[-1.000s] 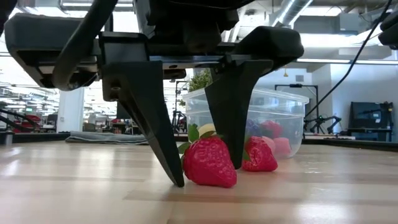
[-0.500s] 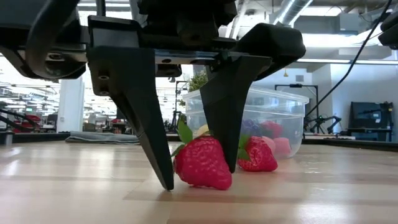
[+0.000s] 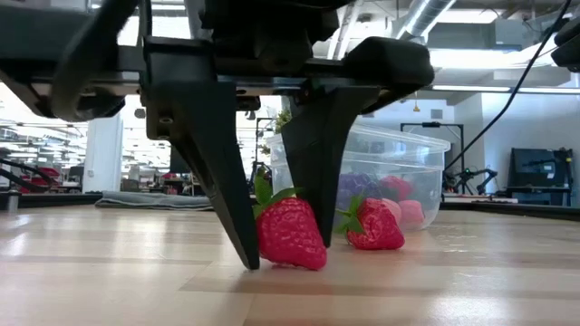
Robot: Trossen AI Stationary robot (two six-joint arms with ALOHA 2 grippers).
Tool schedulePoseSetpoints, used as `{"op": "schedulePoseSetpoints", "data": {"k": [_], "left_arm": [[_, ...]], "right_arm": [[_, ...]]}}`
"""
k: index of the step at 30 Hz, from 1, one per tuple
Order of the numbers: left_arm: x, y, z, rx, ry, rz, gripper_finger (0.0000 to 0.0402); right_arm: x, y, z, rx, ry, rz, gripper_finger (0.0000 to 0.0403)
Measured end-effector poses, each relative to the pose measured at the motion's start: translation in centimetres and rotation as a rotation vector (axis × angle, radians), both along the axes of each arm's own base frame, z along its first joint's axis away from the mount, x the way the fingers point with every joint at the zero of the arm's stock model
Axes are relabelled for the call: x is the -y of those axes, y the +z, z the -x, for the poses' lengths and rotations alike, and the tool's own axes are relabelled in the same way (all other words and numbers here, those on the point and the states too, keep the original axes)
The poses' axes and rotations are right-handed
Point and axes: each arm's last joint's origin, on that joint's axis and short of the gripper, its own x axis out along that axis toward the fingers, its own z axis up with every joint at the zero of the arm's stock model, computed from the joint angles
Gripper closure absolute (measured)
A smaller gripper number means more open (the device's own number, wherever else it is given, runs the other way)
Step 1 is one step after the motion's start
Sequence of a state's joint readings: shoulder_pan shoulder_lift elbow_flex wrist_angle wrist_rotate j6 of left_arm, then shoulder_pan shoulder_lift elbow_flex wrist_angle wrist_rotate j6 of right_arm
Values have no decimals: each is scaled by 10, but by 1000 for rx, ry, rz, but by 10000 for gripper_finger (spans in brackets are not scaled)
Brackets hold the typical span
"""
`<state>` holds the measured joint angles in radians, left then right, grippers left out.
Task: Pick and placing Produce into tupperware
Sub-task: Put the red strawberry into the transparent bin
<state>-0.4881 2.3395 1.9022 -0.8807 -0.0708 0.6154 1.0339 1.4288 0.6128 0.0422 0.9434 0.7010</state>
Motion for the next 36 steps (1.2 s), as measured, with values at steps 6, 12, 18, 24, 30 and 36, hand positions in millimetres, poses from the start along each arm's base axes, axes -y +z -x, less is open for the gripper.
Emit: {"op": "schedulePoseSetpoints", "data": {"k": [6, 12, 18, 24, 30, 36], "left_arm": [[-4, 10, 3, 9, 29, -42, 261], [-8, 35, 7, 73, 65, -72, 261], [-14, 66, 12, 169, 92, -111, 260], [-26, 83, 12, 230, 121, -158, 260], [-51, 83, 5, 208, 181, -211, 260], [-77, 82, -4, 191, 245, -227, 260]], "right_arm": [[0, 0, 0, 0, 0, 0, 271], [0, 0, 0, -3, -3, 0, 271], [0, 0, 0, -3, -3, -1, 271], [0, 0, 0, -2, -3, -2, 271], [0, 0, 0, -2, -3, -3, 271], [0, 0, 0, -2, -3, -3, 271]]}}
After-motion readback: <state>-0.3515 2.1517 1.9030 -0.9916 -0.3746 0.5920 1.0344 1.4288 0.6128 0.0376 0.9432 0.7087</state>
